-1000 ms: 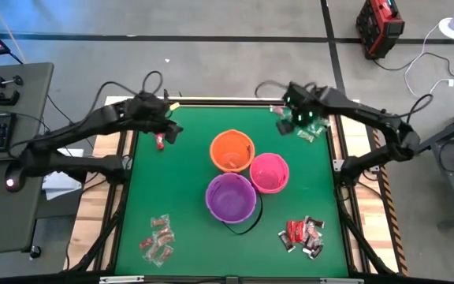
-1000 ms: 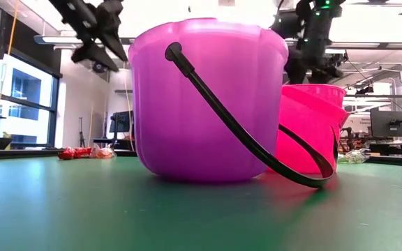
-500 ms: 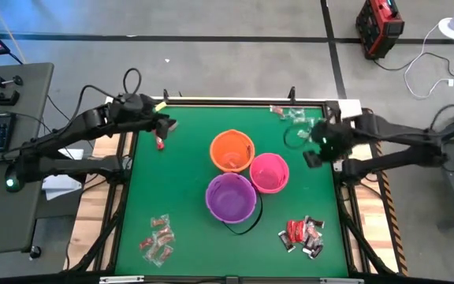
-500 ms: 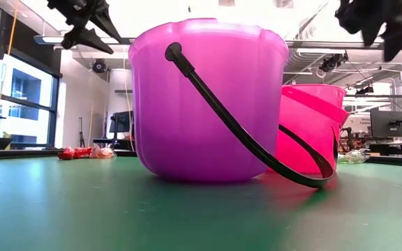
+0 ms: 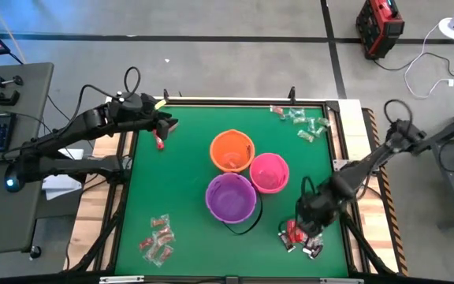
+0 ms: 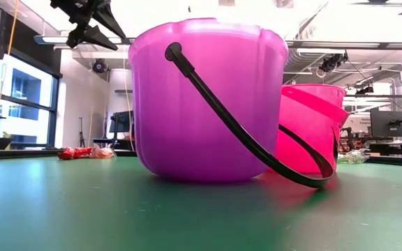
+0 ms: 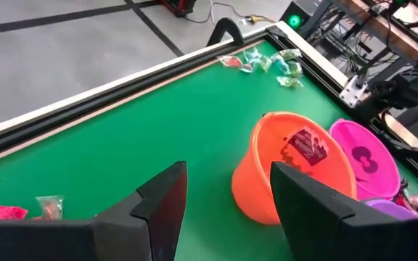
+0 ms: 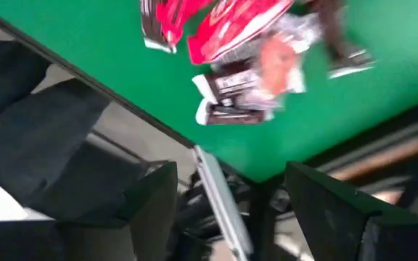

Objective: Sort candy by brand, put in halloween buckets
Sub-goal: Put the orange gummy into the orange bucket

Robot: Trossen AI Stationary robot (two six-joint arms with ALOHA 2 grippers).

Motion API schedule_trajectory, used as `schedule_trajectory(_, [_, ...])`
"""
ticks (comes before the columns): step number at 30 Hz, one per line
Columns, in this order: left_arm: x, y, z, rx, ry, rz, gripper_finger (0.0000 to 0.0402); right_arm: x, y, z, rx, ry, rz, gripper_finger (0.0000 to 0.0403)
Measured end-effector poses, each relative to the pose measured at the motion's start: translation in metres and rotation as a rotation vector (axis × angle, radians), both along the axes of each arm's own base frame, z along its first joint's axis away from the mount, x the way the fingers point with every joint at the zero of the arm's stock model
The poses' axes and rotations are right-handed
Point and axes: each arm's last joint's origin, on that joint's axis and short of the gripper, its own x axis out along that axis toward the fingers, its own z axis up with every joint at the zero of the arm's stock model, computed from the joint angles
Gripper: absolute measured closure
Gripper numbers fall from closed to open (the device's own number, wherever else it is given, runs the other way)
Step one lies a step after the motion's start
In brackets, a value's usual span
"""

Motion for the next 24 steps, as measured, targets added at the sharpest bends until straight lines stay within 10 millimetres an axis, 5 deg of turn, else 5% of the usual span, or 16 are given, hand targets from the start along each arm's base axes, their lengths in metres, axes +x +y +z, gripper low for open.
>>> schedule_trajectory(7, [0.0, 0.0, 0.0, 0.002, 0.001, -0.002, 0.0214, -0.009, -0.001, -0.051, -0.094, 0.136, -0.107, 0.0153])
schedule_trajectory(17, [0.0, -0.001, 0.0, -0.015, -0.007, -0.025, 0.0214, -0.005, 0.001, -0.082, -0.154, 0.153, -0.09, 0.0157])
schedule_trajectory(24, [0.0, -0.001, 0.0, -0.015, -0.006, -0.024, 0.0214, 0.0, 0.006, -0.096, -0.144, 0.19, -0.056, 0.0244])
